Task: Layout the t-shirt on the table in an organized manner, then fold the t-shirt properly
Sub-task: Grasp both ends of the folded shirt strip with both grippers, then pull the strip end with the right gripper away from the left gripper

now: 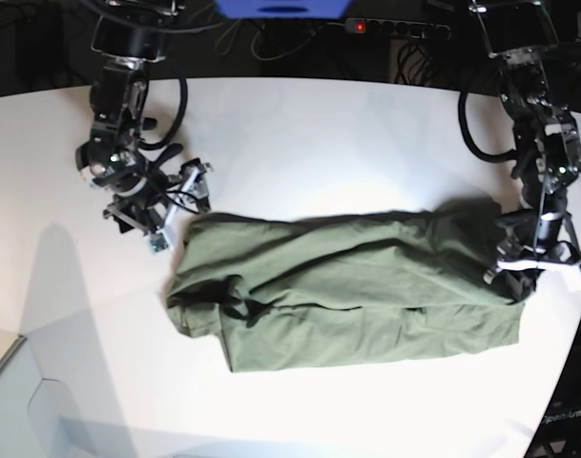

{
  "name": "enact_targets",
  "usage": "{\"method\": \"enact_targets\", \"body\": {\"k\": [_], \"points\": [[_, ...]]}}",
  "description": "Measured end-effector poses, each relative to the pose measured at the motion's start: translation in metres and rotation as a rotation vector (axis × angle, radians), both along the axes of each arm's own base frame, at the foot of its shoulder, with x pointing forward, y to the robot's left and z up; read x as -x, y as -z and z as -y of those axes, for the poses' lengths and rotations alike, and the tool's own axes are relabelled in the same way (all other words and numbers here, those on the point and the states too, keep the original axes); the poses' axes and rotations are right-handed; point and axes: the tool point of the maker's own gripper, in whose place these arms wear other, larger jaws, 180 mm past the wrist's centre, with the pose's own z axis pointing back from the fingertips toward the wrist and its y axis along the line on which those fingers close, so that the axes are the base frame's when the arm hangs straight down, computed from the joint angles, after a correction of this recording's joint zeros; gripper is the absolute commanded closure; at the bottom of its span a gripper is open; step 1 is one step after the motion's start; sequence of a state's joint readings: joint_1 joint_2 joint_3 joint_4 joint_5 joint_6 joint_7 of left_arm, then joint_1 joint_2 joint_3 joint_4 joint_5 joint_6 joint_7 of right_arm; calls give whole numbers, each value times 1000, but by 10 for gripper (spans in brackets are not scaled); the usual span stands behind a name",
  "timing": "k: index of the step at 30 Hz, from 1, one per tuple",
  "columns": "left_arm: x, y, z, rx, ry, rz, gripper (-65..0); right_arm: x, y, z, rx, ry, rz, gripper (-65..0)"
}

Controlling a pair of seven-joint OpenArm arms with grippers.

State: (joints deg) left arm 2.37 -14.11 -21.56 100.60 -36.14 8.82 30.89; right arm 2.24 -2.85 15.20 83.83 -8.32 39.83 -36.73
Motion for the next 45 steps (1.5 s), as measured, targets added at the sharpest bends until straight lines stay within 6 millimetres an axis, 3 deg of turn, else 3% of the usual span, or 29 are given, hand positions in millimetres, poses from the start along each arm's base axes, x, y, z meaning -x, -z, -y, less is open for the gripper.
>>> {"method": "enact_targets", "body": {"k": [6,9,11,14,19,26,30,34,36,38,41,45], "points": [[0,0,0,0,0,0,-1,-27,0,-10,-47,-3,3,-522],[1,1,0,-1,0,-3,-1,-32,1,-15,-64,-6,1,-519],[3,4,0,0,0,-11,-1,-34,0,-16,-70,-6,5,-485],[4,6,0,2,1,-15,-1,-35,-3,-23,-125,-1,12,-352],[6,20,-4,13,-11,-50,-1,-40,-7,-26,-143,-2,6,-2],[6,33,-8,23,-24,-82,-1,-100,-68,-14,-112,-12,163,0],[-9,26,-13,34,-35,-60,-1,-142,-108,-9,-115,-14,240,0],[-20,32,-18,54,-49,-71,-1,-178,-114,-17,-82,-44,199,0],[-20,36,-20,57,-57,-83,-1,-187,-102,-25,-76,-70,126,-4],[-20,40,-23,61,-64,-94,-1,-191,-87,-41,-57,-127,56,-65],[-20,43,-21,66,-62,-99,-1,-192,-76,-69,-36,-219,25,-217],[-19,43,-22,64,-63,-100,-1,-200,-94,-73,-27,-231,94,-375]]}}
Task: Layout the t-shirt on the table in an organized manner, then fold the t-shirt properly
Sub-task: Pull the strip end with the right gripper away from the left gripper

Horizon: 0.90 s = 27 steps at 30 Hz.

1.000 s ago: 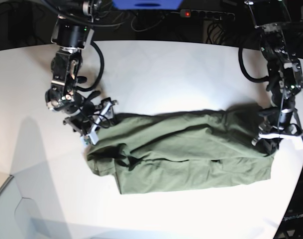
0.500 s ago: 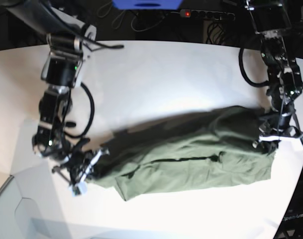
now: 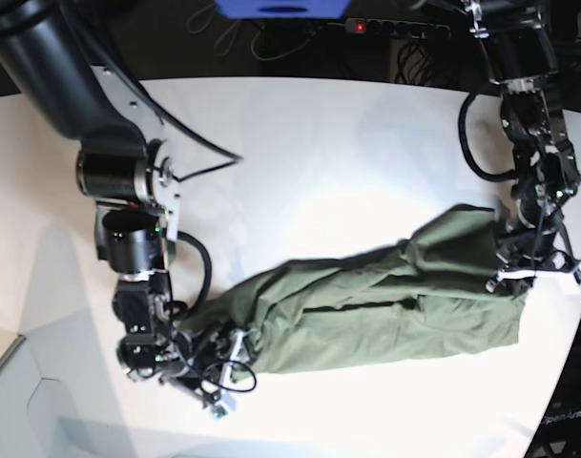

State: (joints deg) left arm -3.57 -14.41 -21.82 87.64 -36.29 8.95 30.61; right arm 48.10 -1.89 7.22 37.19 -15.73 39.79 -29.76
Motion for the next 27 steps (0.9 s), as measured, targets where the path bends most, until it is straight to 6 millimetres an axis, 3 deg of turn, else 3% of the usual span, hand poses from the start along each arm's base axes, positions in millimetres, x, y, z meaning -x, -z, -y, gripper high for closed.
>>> {"method": "enact_targets", "body": {"k": [5,11,14,20,27], "points": [[2,9,-2,4,-7,-21,-1,3,-21,21,33,43,124,-420],[4,18,-3,14,-11,-45,-1,41,-11,53,56,138,162,-422],[4,18,-3,15,-11,-45,-1,50,-5,65,62,167,159,-421],[4,18,-3,14,-11,-44,-1,65,25,71,46,191,80,-419],[6,20,-4,13,-11,-49,-1,50,32,52,-31,161,61,-419]]}}
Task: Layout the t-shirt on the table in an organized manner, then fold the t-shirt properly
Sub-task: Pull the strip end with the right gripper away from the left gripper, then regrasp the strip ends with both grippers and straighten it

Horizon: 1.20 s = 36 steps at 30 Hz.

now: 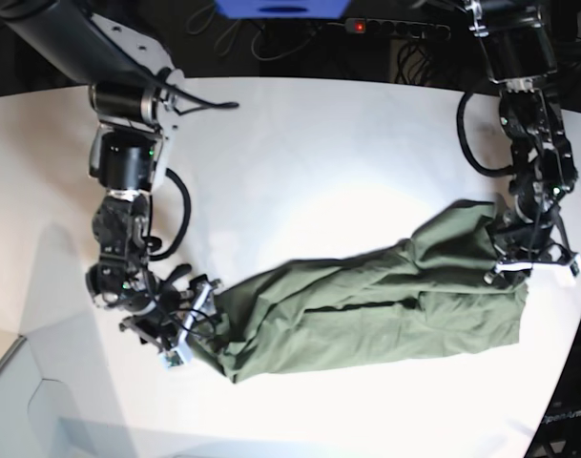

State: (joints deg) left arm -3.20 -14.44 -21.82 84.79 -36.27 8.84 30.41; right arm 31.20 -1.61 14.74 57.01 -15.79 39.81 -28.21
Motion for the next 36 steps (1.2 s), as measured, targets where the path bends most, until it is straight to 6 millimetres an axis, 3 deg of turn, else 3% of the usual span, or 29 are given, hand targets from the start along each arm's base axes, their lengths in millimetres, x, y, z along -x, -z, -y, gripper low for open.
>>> {"method": "enact_targets", "body": {"k": [6,8,10,14,17,21,25,28,32,36], "points": [[4,5,0,0,1,-15,-1,-8,5,-10,-29,-18,-35,-411],[6,6,0,0,0,-16,-1,-9,5,-10,-30,-18,-35,-370],[9,10,0,0,0,-27,-1,-9,5,-10,-29,-18,-36,-280],[9,9,0,-1,1,-24,-1,-8,5,-10,-28,-18,-37,0],[16,7,-10,12,-33,-19,-1,-7,-2,-2,4,-7,-18,0],[33,-18,-30,-28,-79,35,-1,10,-23,41,127,56,48,0],[54,-47,-37,-81,-96,91,-1,26,-74,67,228,106,185,0],[70,-53,-33,-112,-80,85,-1,44,-99,81,299,132,254,0],[91,-59,-23,-150,-47,78,-1,81,-94,89,371,109,259,0],[114,-38,-20,-152,-32,2,-1,109,-76,101,428,108,206,0]]}}
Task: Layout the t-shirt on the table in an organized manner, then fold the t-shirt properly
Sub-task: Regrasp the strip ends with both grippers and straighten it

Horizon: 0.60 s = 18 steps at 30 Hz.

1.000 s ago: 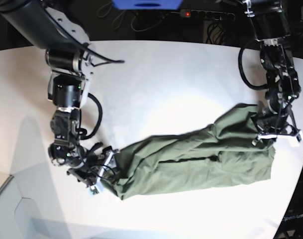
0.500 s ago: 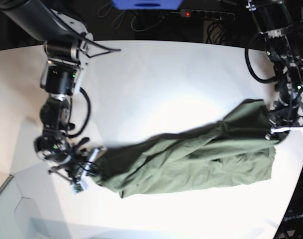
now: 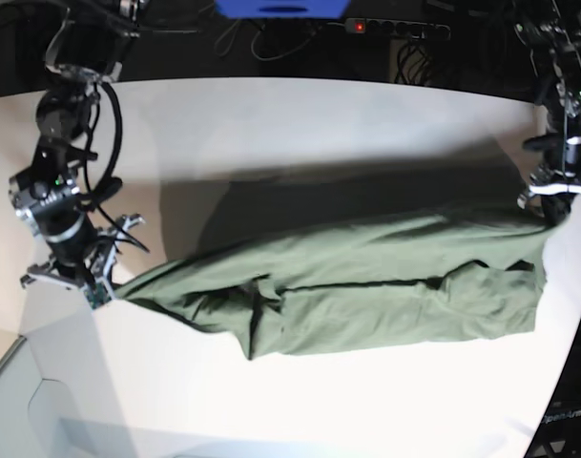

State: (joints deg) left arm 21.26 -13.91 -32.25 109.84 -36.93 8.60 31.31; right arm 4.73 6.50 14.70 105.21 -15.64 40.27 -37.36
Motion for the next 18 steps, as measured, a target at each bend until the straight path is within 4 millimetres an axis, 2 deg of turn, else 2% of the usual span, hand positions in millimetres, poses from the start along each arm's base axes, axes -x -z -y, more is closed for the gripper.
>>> {"method": "enact_targets", "body": {"k": [3,6,10,13,15,18], "points": [[20,23,-2,11,-5,-77,-1,24,24,9,-19,22,-60,0],[39,63,-2,52,-19,-192,-1,47,56,33,-28,101,-160,0],[47,93,4,94,-18,-261,-1,55,71,50,-63,156,-190,0],[45,97,14,103,7,-269,-2,65,78,64,-71,200,-213,0],[44,98,17,107,15,-269,-2,70,80,65,-86,208,-215,0],[21,85,17,106,15,-213,-2,69,80,59,-121,197,-208,0]]}}
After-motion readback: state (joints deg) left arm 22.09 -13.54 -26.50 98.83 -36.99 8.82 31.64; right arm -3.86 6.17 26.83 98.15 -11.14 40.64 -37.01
